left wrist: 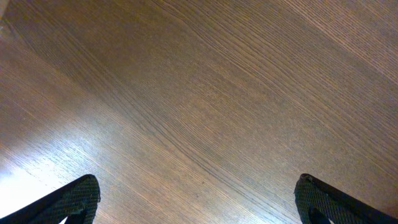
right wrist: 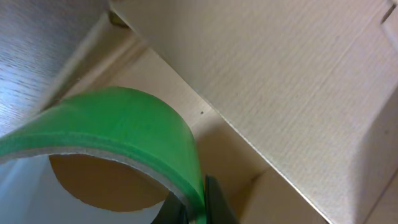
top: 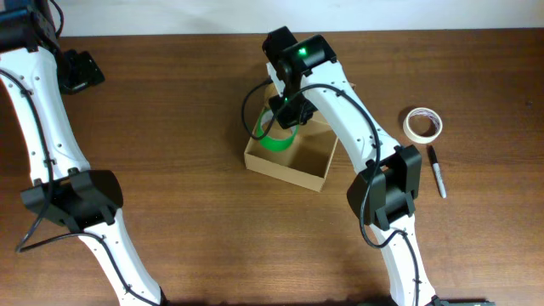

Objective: Pack container
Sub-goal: 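Lower the green tape into the box, release, withdraw right gripper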

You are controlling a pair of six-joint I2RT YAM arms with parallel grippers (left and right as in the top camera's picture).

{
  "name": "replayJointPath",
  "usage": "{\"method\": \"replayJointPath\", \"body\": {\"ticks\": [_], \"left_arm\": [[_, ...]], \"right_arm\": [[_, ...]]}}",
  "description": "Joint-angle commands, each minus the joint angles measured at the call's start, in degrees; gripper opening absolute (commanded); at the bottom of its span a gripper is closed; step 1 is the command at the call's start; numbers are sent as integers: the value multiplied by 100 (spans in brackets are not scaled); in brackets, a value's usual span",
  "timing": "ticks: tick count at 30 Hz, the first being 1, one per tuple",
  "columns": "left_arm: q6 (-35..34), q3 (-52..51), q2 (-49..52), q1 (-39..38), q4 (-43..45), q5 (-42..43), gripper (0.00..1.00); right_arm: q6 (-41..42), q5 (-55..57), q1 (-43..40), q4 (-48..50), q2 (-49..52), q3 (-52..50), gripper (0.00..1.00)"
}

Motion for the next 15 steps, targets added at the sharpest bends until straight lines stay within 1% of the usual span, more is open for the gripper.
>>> {"method": "replayJointPath", "body": {"ticks": [1, 6, 15], "left_arm": [[87, -17, -96, 37, -13, 59, 100], [87, -17, -96, 37, -13, 59, 100], [87, -17, -96, 37, -13, 59, 100]], "right_arm": [[37, -68, 0, 0, 31, -142, 4], [37, -68, 0, 203, 31, -350, 4], [39, -72, -4, 1143, 31, -1032, 4]]}}
